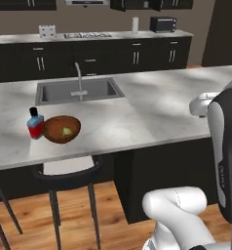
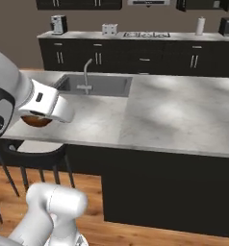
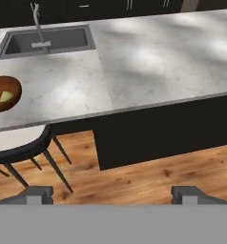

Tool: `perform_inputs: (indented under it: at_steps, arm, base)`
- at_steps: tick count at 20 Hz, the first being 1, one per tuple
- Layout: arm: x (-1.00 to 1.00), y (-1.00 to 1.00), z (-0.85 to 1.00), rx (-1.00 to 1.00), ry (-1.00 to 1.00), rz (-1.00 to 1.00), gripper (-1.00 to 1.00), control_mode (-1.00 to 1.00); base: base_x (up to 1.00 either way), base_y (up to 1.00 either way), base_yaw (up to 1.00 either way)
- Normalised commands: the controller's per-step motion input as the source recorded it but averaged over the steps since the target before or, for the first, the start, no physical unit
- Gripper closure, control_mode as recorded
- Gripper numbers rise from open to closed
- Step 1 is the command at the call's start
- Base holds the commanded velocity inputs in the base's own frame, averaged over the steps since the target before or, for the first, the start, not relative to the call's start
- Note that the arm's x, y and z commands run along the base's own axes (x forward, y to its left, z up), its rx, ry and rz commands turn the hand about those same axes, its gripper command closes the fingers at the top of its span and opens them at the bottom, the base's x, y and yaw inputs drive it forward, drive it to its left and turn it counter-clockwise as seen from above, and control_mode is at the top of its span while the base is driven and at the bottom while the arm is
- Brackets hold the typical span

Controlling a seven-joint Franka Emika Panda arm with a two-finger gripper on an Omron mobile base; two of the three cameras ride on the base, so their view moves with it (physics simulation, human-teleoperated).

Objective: There is a bowl on the dining counter. Grab a lemon wedge from the fridge and place it in the bowl. Then get the liquor bottle and glass cup from the cabinet and place them next to the bowl.

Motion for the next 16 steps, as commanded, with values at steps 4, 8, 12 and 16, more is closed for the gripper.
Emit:
perform_inputs:
  at_steps: [4,8,12,16]
  arm:
    - [0.00,0.00,0.00,0.00,0.00,0.00,-1.00,1.00]
    - [0.00,0.00,0.00,0.00,0.00,0.00,-1.00,1.00]
    - [0.00,0.00,0.00,0.00,0.00,0.00,-1.00,1.00]
    - [0.00,0.00,0.00,0.00,0.00,0.00,-1.00,1.00]
  base:
    - [0.12,-1.00,-0.06]
    - [0.11,-1.00,-0.06]
    - [0.11,-1.00,-0.06]
    - [0.12,-1.00,-0.06]
